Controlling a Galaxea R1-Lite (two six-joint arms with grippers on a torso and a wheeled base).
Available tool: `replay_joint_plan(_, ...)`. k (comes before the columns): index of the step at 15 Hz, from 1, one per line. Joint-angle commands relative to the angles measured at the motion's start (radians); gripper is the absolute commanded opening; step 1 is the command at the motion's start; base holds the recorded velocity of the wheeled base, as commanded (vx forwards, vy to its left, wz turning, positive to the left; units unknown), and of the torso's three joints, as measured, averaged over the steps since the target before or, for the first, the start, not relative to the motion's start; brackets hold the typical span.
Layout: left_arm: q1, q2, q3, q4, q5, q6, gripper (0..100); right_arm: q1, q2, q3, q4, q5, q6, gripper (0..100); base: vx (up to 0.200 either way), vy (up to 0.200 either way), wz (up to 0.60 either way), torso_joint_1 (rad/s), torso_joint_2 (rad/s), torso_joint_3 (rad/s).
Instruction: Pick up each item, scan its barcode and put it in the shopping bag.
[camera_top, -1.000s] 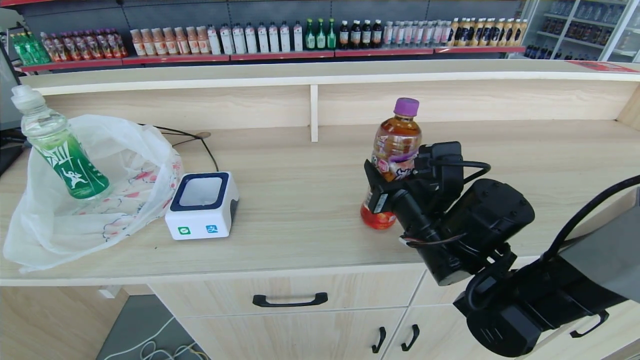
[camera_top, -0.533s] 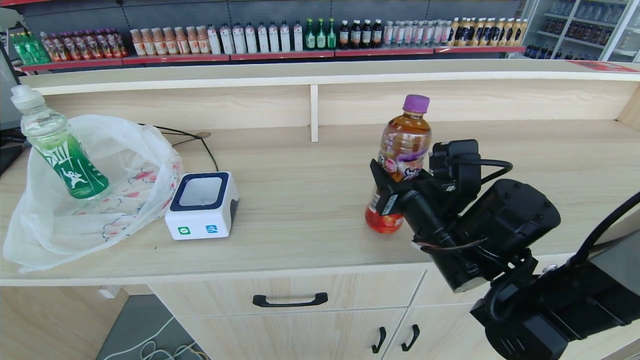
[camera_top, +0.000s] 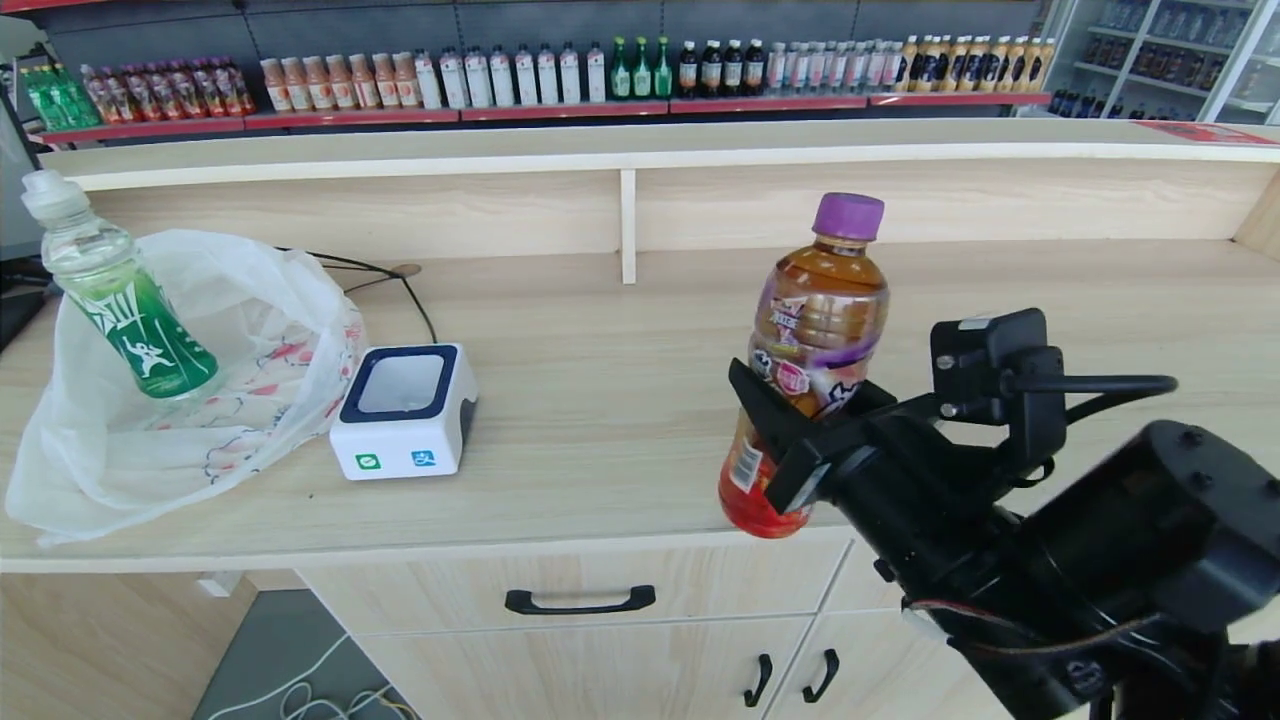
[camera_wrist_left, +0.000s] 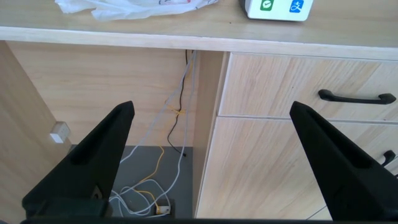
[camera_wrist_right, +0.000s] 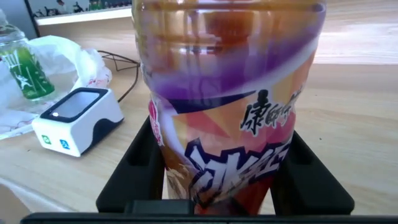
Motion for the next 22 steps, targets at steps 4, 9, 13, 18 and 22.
replay_joint_plan(4, 0.000, 0.000, 0.000, 0.000, 0.000, 0.000, 100, 0.036, -0.169, 0.171, -0.001, 0.007, 0.001, 0, 0.000, 0.000, 0.00, 0.000, 0.00, 0.000)
replay_joint_plan(9, 0.000, 0.000, 0.000, 0.000, 0.000, 0.000, 100, 0.046, -0.280, 0.239, -0.001, 0.100, 0.073, 0, 0.000, 0.000, 0.00, 0.000, 0.00, 0.000)
replay_joint_plan(13, 0.000, 0.000, 0.000, 0.000, 0.001, 0.000, 100, -0.004, -0.296, 0.267, -0.001, 0.341, 0.226, 0, 0.000, 0.000, 0.00, 0.000, 0.00, 0.000)
replay_joint_plan(18, 0.000, 0.000, 0.000, 0.000, 0.001, 0.000, 100, -0.197, -0.280, 0.208, -0.001, 0.803, 0.455, 0, 0.000, 0.000, 0.00, 0.000, 0.00, 0.000)
replay_joint_plan(22, 0.000, 0.000, 0.000, 0.000, 0.000, 0.000, 100, -0.310, -0.255, 0.105, -0.001, 1.024, 0.602, 0, 0.000, 0.000, 0.00, 0.000, 0.00, 0.000)
